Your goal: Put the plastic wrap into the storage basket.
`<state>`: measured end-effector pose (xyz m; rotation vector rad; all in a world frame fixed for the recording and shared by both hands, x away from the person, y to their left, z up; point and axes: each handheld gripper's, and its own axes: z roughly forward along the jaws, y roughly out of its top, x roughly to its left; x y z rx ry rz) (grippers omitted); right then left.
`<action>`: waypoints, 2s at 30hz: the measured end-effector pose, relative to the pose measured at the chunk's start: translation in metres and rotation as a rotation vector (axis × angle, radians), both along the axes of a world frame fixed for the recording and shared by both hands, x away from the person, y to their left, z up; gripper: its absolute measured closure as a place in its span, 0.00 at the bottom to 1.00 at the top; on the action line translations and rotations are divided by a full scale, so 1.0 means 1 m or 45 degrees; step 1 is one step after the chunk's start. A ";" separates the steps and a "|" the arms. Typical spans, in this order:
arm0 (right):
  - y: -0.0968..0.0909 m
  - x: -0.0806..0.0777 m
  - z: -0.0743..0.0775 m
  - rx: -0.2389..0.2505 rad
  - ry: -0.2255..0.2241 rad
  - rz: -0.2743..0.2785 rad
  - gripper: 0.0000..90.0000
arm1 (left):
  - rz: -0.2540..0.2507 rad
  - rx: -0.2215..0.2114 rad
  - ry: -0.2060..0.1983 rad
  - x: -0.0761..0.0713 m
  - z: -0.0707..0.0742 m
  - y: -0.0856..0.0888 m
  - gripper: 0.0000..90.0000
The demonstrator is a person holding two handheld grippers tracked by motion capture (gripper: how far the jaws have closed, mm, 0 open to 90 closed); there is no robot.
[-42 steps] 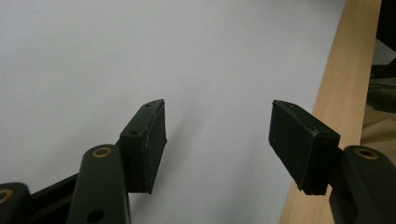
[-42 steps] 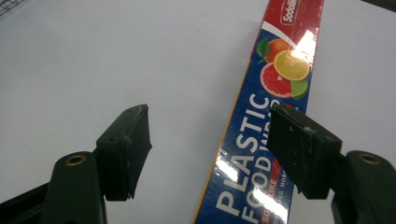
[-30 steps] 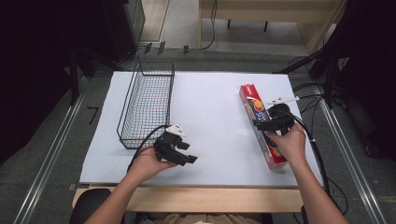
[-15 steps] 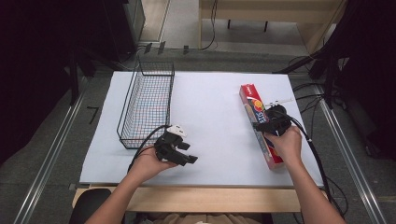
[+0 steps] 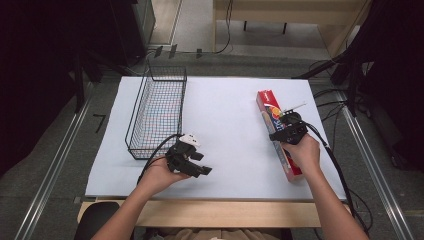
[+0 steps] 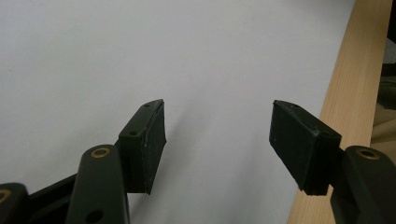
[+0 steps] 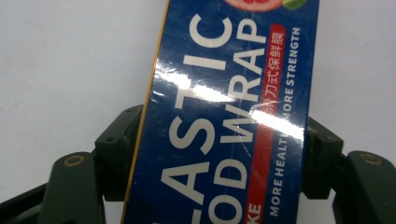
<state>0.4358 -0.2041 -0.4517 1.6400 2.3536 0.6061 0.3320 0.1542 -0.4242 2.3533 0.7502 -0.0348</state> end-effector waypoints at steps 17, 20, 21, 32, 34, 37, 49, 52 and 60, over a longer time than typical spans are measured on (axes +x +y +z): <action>-0.006 0.002 0.004 -0.024 0.058 -0.012 0.47 | -0.013 0.006 -0.004 0.001 0.000 -0.004 0.40; -0.007 0.001 0.005 -0.045 0.049 0.005 0.47 | -0.016 0.003 -0.007 0.002 0.000 -0.003 0.40; -0.009 0.001 0.009 -0.027 0.057 0.024 0.47 | -0.016 0.002 -0.007 0.002 0.000 -0.002 0.40; -0.020 -0.010 0.028 0.008 -0.014 0.112 0.47 | -0.012 0.002 -0.018 0.002 0.003 0.000 0.40; -0.019 -0.014 0.031 0.000 -0.027 0.153 0.47 | -0.013 0.008 -0.017 0.002 0.003 0.001 0.40; -0.017 -0.016 0.032 -0.003 -0.030 0.191 0.47 | -0.022 0.021 -0.025 0.002 0.004 0.003 0.39; 0.008 -0.038 0.036 0.009 -0.021 0.441 0.47 | -0.025 0.005 -0.038 0.001 0.007 0.009 0.38; 0.011 -0.043 0.036 0.020 -0.014 0.467 0.47 | -0.033 0.023 -0.040 0.001 0.008 0.009 0.38; 0.015 -0.058 0.035 0.012 -0.024 0.598 0.46 | -0.032 0.013 -0.058 0.000 0.014 0.013 0.37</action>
